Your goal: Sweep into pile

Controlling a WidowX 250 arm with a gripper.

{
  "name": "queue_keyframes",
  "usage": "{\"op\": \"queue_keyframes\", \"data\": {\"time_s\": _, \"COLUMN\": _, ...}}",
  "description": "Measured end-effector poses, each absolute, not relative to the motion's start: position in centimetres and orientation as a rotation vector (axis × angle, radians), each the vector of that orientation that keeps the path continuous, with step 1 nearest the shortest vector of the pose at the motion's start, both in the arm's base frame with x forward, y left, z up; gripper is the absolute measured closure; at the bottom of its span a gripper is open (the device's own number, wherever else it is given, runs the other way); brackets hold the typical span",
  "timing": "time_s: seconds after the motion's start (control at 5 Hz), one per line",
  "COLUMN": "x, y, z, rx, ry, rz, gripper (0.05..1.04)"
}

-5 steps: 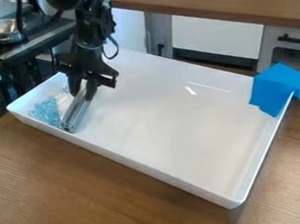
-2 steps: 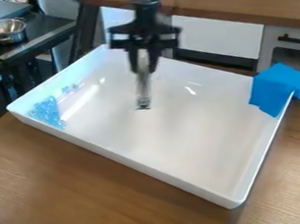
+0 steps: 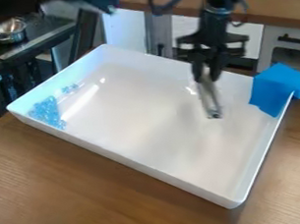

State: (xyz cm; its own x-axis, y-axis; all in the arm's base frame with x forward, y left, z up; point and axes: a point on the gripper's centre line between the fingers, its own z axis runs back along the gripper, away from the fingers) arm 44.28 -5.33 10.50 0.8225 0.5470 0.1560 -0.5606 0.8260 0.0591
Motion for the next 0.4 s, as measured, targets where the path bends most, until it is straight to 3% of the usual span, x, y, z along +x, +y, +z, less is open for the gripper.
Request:
{"op": "queue_keyframes", "data": {"time_s": 0.2, "x": 44.6, "y": -7.5, "z": 8.6, "rx": 0.127, "ry": -0.114, "rz": 0.587, "gripper": 0.734}}
{"op": "queue_keyframes", "data": {"time_s": 0.4, "x": 44.3, "y": -6.9, "z": 7.4, "rx": 0.160, "ry": -0.120, "rz": 0.585, "gripper": 0.434}}
